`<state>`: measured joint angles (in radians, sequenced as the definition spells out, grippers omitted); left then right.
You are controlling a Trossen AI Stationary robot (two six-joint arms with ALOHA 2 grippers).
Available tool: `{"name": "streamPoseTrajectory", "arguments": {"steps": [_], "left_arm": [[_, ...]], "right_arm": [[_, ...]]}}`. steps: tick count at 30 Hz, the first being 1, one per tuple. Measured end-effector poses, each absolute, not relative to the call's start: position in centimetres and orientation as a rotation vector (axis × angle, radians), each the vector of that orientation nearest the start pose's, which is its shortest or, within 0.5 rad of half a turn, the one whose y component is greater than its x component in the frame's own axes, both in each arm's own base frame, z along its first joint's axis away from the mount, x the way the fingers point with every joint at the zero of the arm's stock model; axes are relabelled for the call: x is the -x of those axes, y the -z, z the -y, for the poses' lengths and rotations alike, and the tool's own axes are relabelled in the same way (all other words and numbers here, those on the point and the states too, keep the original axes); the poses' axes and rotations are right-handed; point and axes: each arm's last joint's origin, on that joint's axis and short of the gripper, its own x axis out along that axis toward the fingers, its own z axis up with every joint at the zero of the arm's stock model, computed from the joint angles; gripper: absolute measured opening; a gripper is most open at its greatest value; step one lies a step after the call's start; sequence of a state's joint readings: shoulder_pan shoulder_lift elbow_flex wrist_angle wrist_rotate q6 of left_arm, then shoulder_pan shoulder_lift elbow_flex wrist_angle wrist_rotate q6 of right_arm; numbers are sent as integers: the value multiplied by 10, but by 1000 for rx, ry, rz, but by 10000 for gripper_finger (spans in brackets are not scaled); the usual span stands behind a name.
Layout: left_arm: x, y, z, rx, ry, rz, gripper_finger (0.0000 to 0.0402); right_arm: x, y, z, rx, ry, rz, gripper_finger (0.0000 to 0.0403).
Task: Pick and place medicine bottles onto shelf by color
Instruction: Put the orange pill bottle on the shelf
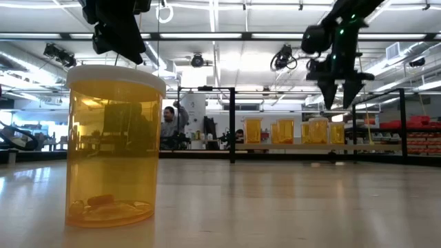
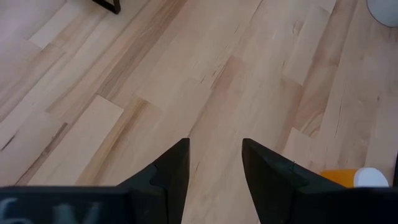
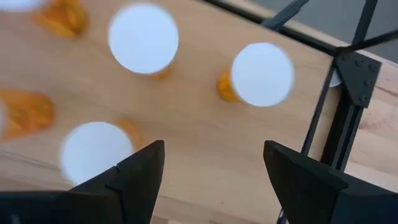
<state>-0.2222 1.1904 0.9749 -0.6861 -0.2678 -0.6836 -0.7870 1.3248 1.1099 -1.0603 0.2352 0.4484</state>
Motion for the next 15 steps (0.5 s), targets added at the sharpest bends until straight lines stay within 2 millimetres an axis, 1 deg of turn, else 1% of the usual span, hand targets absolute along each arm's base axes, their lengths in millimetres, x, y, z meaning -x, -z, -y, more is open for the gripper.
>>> {"name": "streamPoseTrajectory", "arguments": {"steps": [3, 6, 11, 15], "left_arm": [[-230, -280, 44, 411, -330, -814, 157], [-230, -280, 44, 407, -329, -814, 157], [-230, -280, 44, 398, -322, -811, 152], [-230, -280, 44, 398, -322, -811, 153]], "right_arm": [[-156, -291, 155, -741, 1161, -969, 282], [-153, -303, 135, -741, 1115, -924, 282], [-152, -313, 103, -732, 1039, -926, 282], [-159, -314, 85, -710, 963, -937, 282]]}}
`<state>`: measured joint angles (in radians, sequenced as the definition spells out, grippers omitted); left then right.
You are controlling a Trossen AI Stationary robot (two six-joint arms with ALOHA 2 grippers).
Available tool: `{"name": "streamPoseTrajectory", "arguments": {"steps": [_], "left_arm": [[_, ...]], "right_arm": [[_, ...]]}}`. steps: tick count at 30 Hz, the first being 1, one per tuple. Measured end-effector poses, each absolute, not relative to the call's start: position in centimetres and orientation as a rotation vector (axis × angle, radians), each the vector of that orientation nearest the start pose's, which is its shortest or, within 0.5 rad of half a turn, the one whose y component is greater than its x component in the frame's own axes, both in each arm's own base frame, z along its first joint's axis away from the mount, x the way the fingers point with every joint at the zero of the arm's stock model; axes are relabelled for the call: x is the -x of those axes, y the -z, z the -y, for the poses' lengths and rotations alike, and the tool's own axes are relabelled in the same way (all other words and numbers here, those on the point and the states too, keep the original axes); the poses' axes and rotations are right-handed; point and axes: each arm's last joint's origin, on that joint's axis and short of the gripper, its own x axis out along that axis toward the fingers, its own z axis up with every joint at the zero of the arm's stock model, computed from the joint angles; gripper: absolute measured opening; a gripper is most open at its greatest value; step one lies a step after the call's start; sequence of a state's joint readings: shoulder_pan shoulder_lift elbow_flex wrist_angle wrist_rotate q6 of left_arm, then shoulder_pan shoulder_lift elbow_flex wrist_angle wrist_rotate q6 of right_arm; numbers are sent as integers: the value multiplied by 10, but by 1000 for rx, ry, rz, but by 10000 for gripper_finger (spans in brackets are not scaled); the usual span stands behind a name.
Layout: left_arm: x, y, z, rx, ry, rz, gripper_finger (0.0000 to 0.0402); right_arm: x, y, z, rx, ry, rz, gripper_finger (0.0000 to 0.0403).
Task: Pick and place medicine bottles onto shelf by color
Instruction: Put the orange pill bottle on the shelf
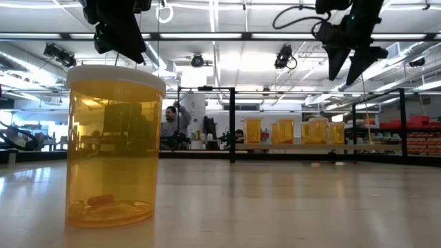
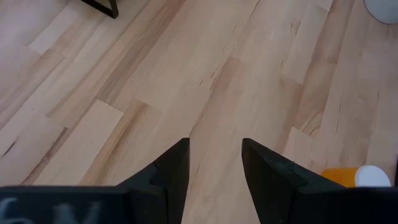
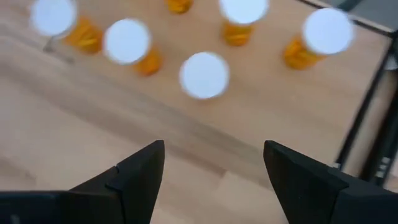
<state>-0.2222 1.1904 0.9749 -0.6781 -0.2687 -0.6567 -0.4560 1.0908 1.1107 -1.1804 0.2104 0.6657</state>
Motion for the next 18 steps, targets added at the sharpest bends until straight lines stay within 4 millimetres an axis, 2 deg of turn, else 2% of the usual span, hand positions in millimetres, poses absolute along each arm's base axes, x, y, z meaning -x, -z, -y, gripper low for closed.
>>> {"name": "streamPoseTrajectory", "arguments": {"steps": [10, 18], "left_arm": [[-232, -282, 44, 417, -321, -788, 148], [-237, -286, 46, 442, -298, -721, 137]], "right_arm": [[-185, -319, 47, -727, 634, -896, 282], [-219, -341, 18, -676, 344, -613, 282]]}}
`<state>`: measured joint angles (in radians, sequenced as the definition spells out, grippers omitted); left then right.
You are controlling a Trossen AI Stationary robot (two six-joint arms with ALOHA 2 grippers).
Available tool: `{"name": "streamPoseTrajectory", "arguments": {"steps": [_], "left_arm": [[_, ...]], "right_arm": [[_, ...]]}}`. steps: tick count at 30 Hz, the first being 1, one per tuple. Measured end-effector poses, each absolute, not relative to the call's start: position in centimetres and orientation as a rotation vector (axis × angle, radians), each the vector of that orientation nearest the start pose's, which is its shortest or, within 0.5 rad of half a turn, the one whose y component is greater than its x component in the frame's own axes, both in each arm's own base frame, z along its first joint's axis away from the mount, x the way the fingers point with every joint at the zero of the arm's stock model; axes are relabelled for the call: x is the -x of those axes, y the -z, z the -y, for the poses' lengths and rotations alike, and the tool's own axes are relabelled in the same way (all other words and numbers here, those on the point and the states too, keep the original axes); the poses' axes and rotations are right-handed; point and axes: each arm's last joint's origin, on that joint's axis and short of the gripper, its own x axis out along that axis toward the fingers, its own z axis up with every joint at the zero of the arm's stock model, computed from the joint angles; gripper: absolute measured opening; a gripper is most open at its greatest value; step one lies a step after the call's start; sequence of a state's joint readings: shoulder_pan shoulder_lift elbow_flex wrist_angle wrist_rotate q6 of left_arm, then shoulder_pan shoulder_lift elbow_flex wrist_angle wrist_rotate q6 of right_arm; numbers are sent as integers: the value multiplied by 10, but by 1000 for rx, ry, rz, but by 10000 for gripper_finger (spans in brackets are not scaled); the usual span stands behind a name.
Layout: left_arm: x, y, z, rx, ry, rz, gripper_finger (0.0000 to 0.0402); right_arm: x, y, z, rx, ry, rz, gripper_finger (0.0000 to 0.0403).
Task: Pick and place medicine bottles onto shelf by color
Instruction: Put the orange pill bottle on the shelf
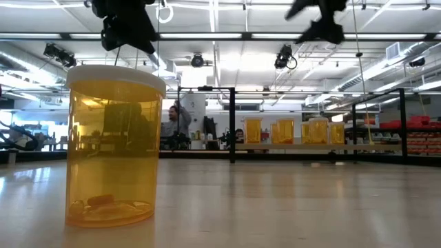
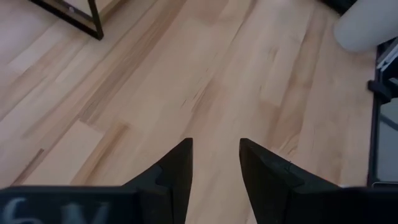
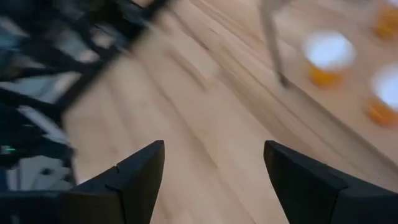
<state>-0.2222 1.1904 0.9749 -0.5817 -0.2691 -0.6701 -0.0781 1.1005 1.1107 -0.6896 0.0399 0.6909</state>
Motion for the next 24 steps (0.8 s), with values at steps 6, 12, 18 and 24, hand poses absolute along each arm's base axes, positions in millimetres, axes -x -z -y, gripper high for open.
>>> {"name": "streamPoseTrajectory", "arguments": {"steps": [6, 12, 18, 24], "left_arm": [[-237, -287, 46, 449, -294, -711, 141], [-238, -292, 56, 518, -200, -696, 137], [-229, -291, 85, 426, -4, -754, 137], [-224, -289, 104, 357, 84, -770, 144]], "right_arm": [[-249, -343, -1, -610, 207, -496, 282], [-272, -319, -19, -619, 185, -599, 282], [-282, -306, -33, -632, 143, -674, 282], [-281, -305, -42, -624, 116, -687, 282]]}}
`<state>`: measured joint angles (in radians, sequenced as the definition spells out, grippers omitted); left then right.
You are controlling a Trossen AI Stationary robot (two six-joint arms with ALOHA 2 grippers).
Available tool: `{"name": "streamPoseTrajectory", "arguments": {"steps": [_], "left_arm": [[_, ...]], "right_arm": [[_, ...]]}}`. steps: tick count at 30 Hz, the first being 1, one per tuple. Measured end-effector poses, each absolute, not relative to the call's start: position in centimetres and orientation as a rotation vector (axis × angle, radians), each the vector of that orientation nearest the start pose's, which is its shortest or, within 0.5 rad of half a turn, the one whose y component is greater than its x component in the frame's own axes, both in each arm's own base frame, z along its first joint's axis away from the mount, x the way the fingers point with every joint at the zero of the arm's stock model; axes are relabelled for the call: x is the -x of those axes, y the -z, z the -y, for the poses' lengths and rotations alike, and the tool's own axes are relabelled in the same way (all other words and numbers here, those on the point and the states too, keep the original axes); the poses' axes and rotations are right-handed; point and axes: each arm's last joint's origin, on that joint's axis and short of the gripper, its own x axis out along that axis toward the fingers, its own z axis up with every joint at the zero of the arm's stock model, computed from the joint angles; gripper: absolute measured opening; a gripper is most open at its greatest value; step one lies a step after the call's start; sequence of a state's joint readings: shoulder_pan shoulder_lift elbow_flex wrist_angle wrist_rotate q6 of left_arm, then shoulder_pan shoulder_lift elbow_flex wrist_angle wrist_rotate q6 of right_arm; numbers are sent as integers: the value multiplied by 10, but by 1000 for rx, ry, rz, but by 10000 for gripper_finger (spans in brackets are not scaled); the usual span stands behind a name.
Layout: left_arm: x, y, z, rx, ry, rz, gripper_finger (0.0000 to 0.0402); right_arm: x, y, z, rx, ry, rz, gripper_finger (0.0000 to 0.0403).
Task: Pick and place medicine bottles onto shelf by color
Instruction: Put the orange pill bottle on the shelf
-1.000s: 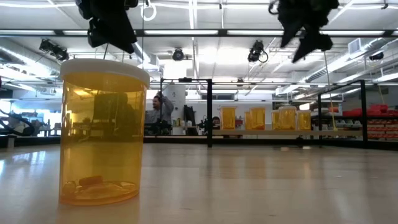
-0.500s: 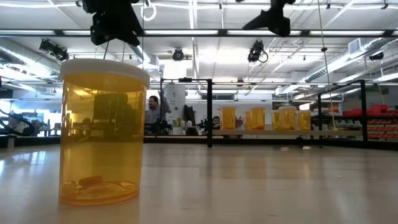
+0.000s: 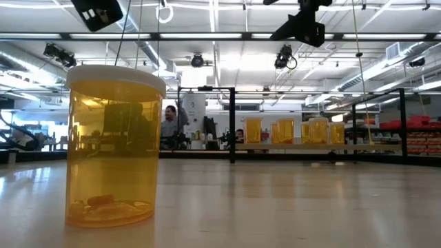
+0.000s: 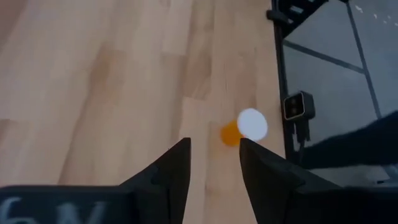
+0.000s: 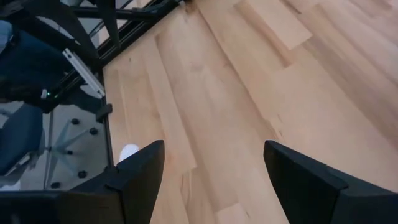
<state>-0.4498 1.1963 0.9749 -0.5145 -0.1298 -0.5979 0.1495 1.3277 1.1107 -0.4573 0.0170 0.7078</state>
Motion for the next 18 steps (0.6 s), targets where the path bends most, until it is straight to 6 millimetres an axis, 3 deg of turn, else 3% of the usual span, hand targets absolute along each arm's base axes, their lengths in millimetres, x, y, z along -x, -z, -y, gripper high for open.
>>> {"name": "streamPoseTrajectory", "arguments": {"steps": [5, 10, 18], "left_arm": [[-233, -282, 123, 398, 121, -756, 169], [-249, -275, 149, 428, 176, -729, 221], [-295, -266, 184, 315, 83, -871, 283]], "right_arm": [[-278, -305, -47, -614, 103, -711, 282], [-273, -304, -59, -637, 70, -754, 282], [-264, -301, -83, -515, -43, -812, 282]]}}
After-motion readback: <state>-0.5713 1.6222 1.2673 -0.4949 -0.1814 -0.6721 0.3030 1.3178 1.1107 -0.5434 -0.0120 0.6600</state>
